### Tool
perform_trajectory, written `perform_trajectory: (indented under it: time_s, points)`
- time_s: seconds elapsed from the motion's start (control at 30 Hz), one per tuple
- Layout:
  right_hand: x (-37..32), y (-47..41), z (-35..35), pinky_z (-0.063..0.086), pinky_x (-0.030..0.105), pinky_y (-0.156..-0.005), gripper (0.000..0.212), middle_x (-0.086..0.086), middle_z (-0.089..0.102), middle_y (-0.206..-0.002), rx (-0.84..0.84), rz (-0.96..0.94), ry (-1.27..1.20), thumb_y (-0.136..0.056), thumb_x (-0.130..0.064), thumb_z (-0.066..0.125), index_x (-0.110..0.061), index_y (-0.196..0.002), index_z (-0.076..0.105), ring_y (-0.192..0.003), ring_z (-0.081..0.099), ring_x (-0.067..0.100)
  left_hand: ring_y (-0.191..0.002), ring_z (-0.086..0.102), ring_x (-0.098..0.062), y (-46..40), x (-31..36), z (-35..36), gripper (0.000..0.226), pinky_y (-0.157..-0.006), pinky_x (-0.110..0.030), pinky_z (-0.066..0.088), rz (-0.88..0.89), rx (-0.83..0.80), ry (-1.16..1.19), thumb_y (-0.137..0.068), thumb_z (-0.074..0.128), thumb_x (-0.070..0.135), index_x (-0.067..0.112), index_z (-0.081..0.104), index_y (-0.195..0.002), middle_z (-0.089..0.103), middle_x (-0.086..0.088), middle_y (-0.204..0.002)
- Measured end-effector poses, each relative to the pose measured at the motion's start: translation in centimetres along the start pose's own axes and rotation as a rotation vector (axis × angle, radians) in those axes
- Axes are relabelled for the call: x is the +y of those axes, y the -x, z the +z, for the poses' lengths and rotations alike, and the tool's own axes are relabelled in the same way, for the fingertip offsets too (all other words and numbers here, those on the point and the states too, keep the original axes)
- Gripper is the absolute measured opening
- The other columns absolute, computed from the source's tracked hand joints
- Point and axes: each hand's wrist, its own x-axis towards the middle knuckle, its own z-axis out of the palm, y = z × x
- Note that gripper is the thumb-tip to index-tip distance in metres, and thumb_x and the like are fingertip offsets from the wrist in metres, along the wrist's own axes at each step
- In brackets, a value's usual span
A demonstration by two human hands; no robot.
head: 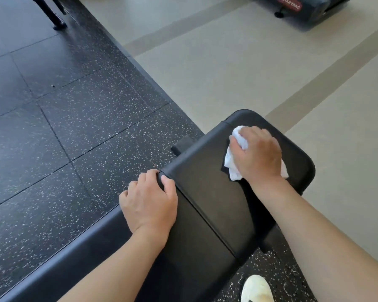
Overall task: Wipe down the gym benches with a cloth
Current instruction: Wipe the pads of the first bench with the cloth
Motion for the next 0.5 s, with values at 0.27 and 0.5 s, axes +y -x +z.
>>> perform_trajectory:
  time_s: [0.27,0.5]
  points:
    - [-10.4,3.1,3.9,0.040,0.039,-0.058,0.026,0.002,0.056,-0.071,-0.128,-0.454,-0.164,-0.093,-0.034,0.060,-0.016,-0.074,0.057,-0.067,0.052,0.027,-0.103,0.060,-0.026,-0.1,0.2,0.0,0.041,-0.092,-0.044,0.037,-0.034,-0.021,-0.027,-0.101,0.027,0.038,0.031,0.064,-0.116,0.070,0.005,-0.113]
    - [-1.4,-2.4,1.3,0.045,0.042,-0.066,0.021,0.007,0.063,-0.079,-0.071,-0.252,-0.033,-0.095,-0.031,0.071,-0.011,-0.090,0.070,-0.075,0.058,0.034,-0.098,0.061,-0.027,-0.1,0.2,0.0,0.043,-0.091,-0.045,0.040,-0.017,0.004,-0.025,-0.098,0.031,0.040,0.027,0.067,-0.117,0.070,0.004,-0.106]
